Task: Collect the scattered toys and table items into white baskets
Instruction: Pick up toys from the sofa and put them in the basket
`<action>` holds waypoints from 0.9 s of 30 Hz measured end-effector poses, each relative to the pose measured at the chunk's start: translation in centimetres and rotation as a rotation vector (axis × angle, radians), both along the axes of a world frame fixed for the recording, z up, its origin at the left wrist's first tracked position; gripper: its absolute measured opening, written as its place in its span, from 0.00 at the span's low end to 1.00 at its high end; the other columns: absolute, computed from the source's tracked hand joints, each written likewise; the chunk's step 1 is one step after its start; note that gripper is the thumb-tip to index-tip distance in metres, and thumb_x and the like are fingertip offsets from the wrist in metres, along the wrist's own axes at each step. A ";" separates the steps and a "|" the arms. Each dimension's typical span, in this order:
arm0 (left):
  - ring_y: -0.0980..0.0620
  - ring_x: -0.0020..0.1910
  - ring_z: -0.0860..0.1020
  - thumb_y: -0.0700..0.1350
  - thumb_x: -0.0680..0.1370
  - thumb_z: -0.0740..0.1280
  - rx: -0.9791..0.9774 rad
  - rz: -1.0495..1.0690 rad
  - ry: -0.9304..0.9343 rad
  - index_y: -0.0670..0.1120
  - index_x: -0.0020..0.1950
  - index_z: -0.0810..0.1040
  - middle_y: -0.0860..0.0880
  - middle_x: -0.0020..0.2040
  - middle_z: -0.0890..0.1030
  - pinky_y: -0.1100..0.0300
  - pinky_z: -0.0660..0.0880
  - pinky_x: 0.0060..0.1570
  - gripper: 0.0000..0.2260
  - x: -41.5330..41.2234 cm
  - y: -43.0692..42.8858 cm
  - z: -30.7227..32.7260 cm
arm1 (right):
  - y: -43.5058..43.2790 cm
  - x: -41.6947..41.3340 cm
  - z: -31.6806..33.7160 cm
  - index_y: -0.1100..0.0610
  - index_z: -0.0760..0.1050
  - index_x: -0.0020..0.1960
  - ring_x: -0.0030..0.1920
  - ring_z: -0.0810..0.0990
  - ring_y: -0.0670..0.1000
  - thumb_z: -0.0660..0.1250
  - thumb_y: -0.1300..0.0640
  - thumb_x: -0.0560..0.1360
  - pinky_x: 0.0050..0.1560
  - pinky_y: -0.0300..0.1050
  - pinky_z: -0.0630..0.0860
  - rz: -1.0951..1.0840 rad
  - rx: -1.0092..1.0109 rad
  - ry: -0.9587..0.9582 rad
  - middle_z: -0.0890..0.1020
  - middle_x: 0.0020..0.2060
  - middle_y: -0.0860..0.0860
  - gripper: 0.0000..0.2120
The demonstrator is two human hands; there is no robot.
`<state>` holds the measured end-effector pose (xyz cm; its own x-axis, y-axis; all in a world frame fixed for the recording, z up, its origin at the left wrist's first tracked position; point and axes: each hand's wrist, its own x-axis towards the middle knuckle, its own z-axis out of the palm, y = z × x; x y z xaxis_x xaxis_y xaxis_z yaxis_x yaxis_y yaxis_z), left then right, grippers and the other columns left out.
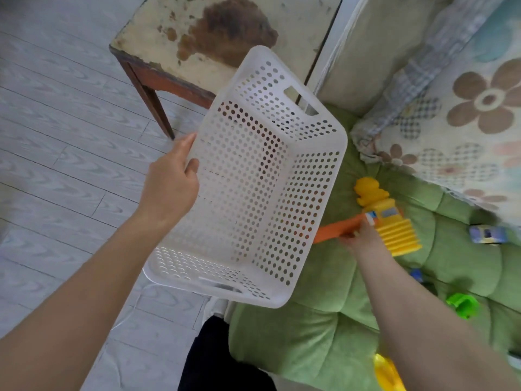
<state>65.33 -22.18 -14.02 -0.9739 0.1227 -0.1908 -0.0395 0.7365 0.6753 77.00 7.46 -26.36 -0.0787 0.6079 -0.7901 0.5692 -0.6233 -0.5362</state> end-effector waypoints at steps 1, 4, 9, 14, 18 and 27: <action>0.47 0.64 0.71 0.40 0.80 0.57 -0.015 -0.010 -0.001 0.47 0.72 0.64 0.46 0.67 0.73 0.60 0.64 0.61 0.20 0.3 0.3 0.5 | 0.6 0.4 0.7 0.64 0.69 0.62 0.58 0.76 0.60 0.66 0.63 0.74 0.45 0.43 0.72 -0.112 -0.069 0.033 0.77 0.57 0.61 0.18; 0.47 0.64 0.72 0.39 0.80 0.56 -0.022 -0.026 -0.018 0.47 0.72 0.64 0.47 0.66 0.73 0.61 0.65 0.60 0.20 1.3 0.9 2.1 | 1.7 2.7 2.2 0.58 0.65 0.69 0.67 0.69 0.54 0.60 0.57 0.78 0.68 0.47 0.64 -0.277 -0.190 0.066 0.71 0.67 0.54 0.20; 0.45 0.64 0.71 0.39 0.80 0.56 -0.041 -0.098 -0.016 0.47 0.72 0.63 0.46 0.67 0.73 0.56 0.67 0.61 0.20 2.7 2.3 4.5 | 1.0 6.1 5.3 0.60 0.68 0.67 0.62 0.74 0.58 0.65 0.57 0.76 0.57 0.57 0.72 -0.309 -0.173 0.000 0.74 0.64 0.58 0.20; 0.43 0.63 0.72 0.40 0.80 0.55 -0.078 -0.174 -0.003 0.47 0.73 0.62 0.45 0.67 0.72 0.50 0.69 0.59 0.20 3.5 3.6 6.0 | 0.2 9.5 8.1 0.62 0.70 0.65 0.44 0.78 0.59 0.66 0.59 0.75 0.45 0.56 0.74 -0.346 -0.081 -0.064 0.77 0.57 0.60 0.20; 0.40 0.59 0.73 0.41 0.81 0.55 -0.141 -0.214 -0.031 0.49 0.73 0.61 0.42 0.65 0.74 0.49 0.70 0.53 0.20 4.4 4.7 5.8 | -1.3 10.7 10.6 0.60 0.74 0.53 0.27 0.74 0.55 0.69 0.55 0.73 0.23 0.43 0.73 -0.422 -0.036 0.008 0.77 0.37 0.57 0.12; 0.54 0.51 0.72 0.40 0.81 0.54 0.026 -0.250 -0.202 0.47 0.74 0.61 0.46 0.64 0.74 0.58 0.69 0.48 0.20 8.6 7.4 4.4 | -9.8 9.5 14.0 0.50 0.71 0.41 0.28 0.76 0.48 0.67 0.50 0.73 0.28 0.42 0.74 -0.006 0.289 0.196 0.77 0.32 0.52 0.06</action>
